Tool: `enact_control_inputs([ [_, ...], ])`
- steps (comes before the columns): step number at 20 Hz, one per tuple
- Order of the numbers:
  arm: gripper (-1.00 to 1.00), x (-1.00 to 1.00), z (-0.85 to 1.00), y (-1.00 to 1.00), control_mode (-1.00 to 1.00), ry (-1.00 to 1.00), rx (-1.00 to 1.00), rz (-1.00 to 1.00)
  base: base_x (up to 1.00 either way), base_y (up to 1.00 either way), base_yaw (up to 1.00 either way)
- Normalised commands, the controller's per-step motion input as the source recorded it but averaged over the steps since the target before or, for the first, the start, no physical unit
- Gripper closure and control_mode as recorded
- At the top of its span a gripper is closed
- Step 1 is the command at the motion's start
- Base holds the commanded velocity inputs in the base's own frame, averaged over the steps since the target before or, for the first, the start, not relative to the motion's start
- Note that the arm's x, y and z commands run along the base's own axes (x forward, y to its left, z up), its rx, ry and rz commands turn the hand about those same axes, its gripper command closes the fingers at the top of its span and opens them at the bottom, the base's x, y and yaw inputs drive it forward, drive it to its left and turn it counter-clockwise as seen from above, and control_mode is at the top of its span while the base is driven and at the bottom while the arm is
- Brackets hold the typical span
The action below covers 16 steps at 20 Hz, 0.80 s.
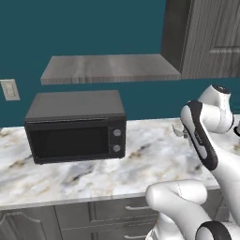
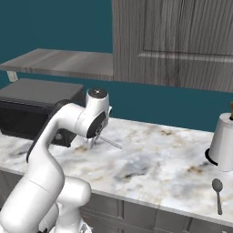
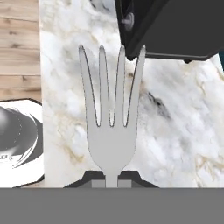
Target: Organize the utensils by type. Pick up the wooden spoons from the counter and place them in the open cabinet. Then pick up the metallic utensils from the counter and place them in the open drawer.
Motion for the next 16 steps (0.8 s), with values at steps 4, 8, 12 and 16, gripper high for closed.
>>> enact_control_inputs([
  [4,1.0,-0.12,0.15,0.62,-1.0,0.0,-0.13,0.07,0.0,0.0,0.0],
  [8,1.0,-0.02,0.02,0.35,-1.0,0.0,-0.12,0.0,0.0,0.0,0.0],
  [12,1.0,0.0,0.0,0.01,1.0,0.0,-0.01,0.0,0.0,0.0,0.0],
  [16,1.0,0.0,0.0,0.0,1.0,0.0,0.0,0.0,-0.57,0.09,0.06],
])
